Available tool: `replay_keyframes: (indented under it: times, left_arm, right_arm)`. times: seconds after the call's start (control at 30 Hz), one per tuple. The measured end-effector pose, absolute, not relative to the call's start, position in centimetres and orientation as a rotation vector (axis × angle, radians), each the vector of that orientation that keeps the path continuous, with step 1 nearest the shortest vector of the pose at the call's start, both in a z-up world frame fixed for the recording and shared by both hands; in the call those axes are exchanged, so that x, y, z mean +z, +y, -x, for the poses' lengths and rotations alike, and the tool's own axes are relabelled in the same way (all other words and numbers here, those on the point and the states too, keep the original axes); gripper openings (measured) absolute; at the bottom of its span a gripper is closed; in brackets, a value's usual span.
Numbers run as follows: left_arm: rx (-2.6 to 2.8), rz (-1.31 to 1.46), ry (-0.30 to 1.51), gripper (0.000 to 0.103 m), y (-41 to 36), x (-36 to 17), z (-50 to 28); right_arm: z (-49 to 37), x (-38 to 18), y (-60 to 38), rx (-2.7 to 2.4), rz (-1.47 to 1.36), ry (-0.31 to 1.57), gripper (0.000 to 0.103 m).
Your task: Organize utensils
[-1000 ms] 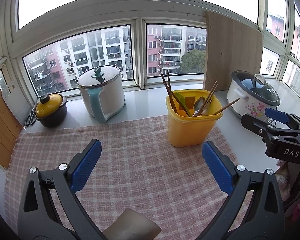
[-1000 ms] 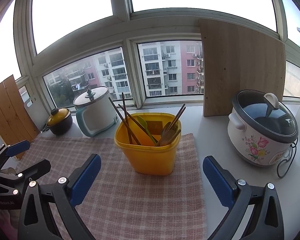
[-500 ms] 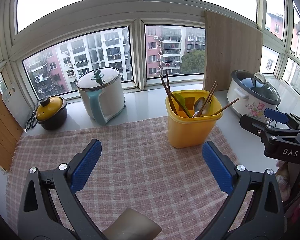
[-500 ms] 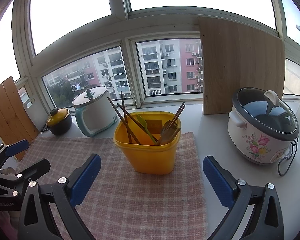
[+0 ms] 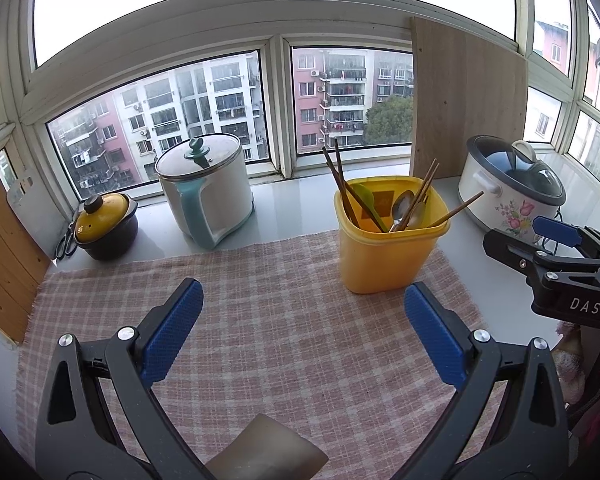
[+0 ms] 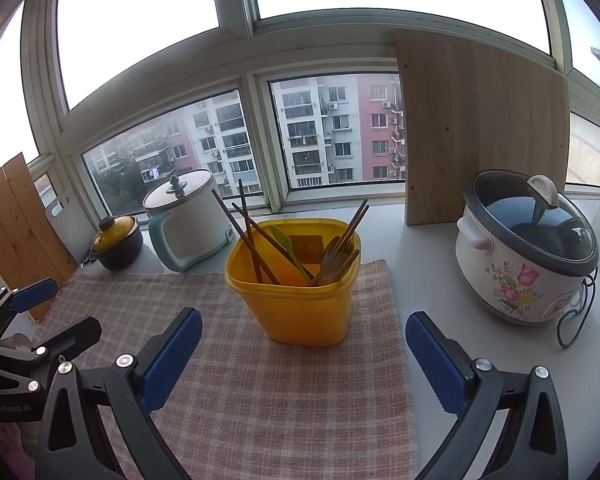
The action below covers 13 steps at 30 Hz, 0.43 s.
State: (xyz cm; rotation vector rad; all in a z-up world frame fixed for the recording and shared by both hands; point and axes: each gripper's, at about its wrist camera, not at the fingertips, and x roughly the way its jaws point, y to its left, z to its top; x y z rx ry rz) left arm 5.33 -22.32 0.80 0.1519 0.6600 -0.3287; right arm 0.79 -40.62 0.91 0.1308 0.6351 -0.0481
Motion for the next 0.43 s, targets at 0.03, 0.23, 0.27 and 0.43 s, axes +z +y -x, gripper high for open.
replay_keyframes:
  times: [0.03, 0.23, 0.27, 0.43]
  left_arm:
    - [-0.326, -0.155, 0.659, 0.102, -22.27, 0.75, -5.36]
    - [-0.307, -0.156, 0.654, 0.102, -21.69, 0.64, -5.49]
    - [-0.305, -0.157, 0.651, 0.102, -21.65, 0.65, -5.46]
    - [-0.281, -0.183, 0.619, 0.102, -22.01, 0.92, -5.07]
  right_arm:
    - [-0.79, 0.9, -40.63, -0.049, -0.132, 0.635, 0.103]
    - [-0.82, 0.7, -40.53, -0.051, -0.134, 0.639, 0.103]
    - [-0.86, 0.7, -40.54, -0.051, -0.135, 0.641, 0.103]
    - [-0.94, 0.49, -40.43, -0.048, -0.137, 0.651, 0.103]
